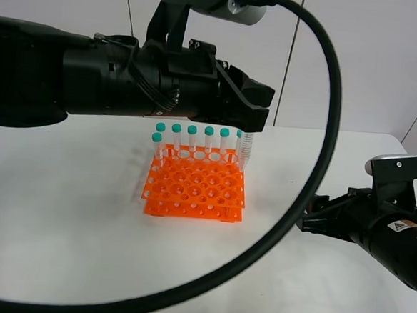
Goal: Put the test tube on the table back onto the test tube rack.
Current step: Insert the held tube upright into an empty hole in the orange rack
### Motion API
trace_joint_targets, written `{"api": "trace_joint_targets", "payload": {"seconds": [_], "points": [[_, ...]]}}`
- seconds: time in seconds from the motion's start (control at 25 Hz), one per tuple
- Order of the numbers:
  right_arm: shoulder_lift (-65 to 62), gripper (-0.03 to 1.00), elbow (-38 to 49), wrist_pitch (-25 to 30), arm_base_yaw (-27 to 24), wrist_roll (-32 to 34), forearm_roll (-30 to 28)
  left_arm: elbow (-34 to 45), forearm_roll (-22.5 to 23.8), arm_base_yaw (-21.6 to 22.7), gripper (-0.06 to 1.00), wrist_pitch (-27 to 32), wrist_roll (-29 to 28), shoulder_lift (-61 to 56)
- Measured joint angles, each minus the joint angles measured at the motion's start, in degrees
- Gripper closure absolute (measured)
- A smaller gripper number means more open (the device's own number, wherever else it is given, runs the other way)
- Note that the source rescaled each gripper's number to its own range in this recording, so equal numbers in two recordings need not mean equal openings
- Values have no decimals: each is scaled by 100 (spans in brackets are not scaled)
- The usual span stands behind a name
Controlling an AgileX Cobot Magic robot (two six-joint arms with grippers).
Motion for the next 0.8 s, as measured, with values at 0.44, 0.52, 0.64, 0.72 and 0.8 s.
{"api": "trace_joint_targets", "payload": {"seconds": [0.44,0.52,0.64,0.72,0.8], "points": [[-5,4,-407,-160,0,-2529,2329,0,0,0,94,5,0,0],[-5,5,-434,-151,0,-2748,2538,0,0,0,94,5,0,0],[-5,7,-434,-92,0,-2889,2635,0,0,0,94,11,0,0],[-5,7,-434,-63,0,-3035,2705,0,0,0,94,35,0,0],[-5,7,-436,-63,0,-3270,2908,0,0,0,94,64,0,0]]}}
